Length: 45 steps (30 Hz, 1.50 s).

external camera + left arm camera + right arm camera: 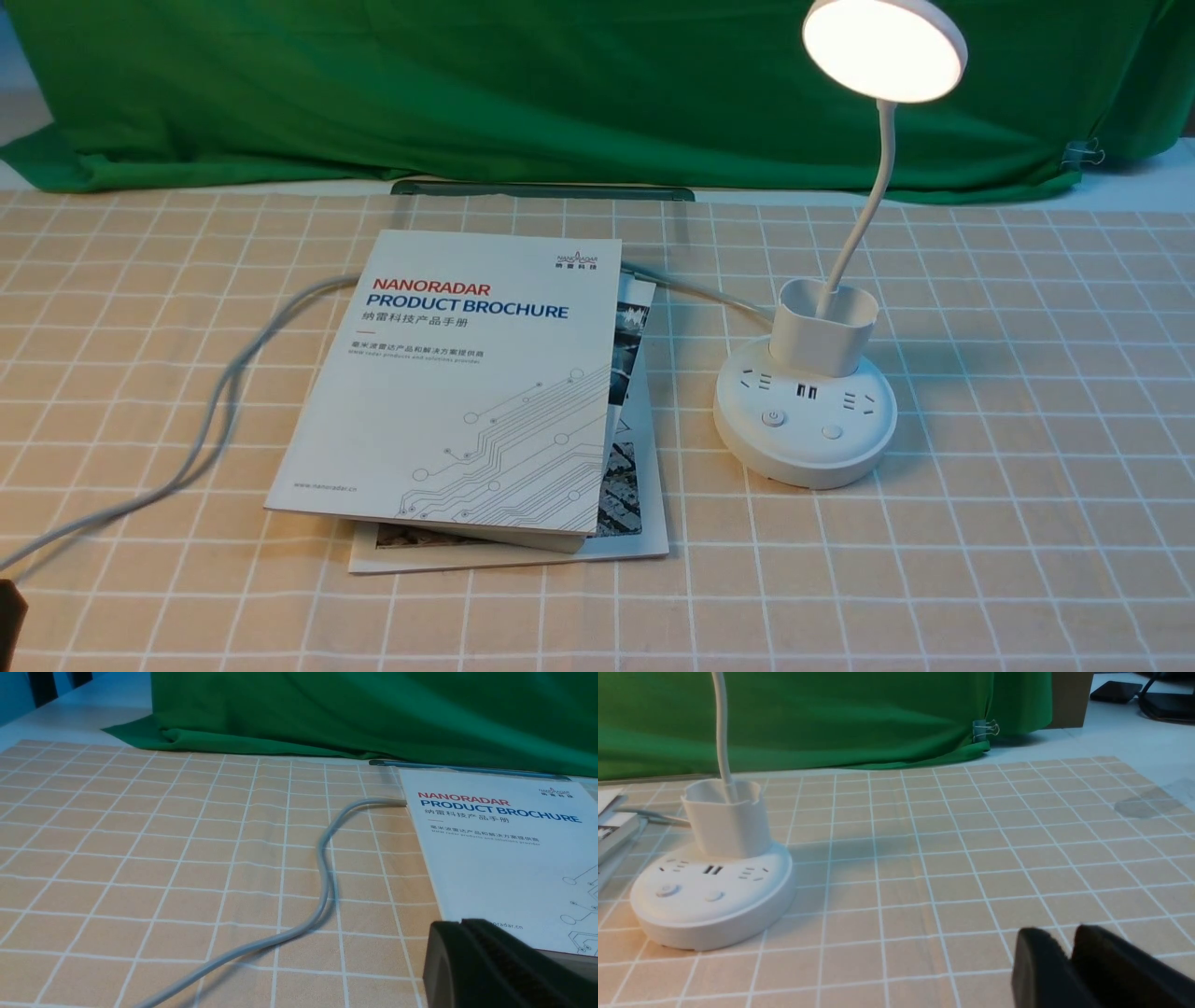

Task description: Turn on the table lamp on the light coffee tablecloth with your hand.

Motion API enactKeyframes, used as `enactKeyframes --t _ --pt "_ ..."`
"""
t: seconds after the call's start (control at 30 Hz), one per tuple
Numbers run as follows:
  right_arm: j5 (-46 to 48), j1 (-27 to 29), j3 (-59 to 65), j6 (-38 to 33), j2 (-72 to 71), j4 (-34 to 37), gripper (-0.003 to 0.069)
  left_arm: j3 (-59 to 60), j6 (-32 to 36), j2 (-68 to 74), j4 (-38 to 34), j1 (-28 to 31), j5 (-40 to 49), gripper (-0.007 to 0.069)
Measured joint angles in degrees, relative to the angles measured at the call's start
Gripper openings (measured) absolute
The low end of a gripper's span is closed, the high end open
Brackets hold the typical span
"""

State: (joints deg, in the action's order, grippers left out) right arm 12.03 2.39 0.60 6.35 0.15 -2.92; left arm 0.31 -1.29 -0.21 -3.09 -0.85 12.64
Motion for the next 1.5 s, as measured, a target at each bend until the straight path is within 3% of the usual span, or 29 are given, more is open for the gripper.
enactKeyframes --t 1.5 --pt "0.07 0.00 0.00 0.00 0.00 0.04 0.0237 0.00 0.00 0.00 0.00 0.00 0.00 0.0021"
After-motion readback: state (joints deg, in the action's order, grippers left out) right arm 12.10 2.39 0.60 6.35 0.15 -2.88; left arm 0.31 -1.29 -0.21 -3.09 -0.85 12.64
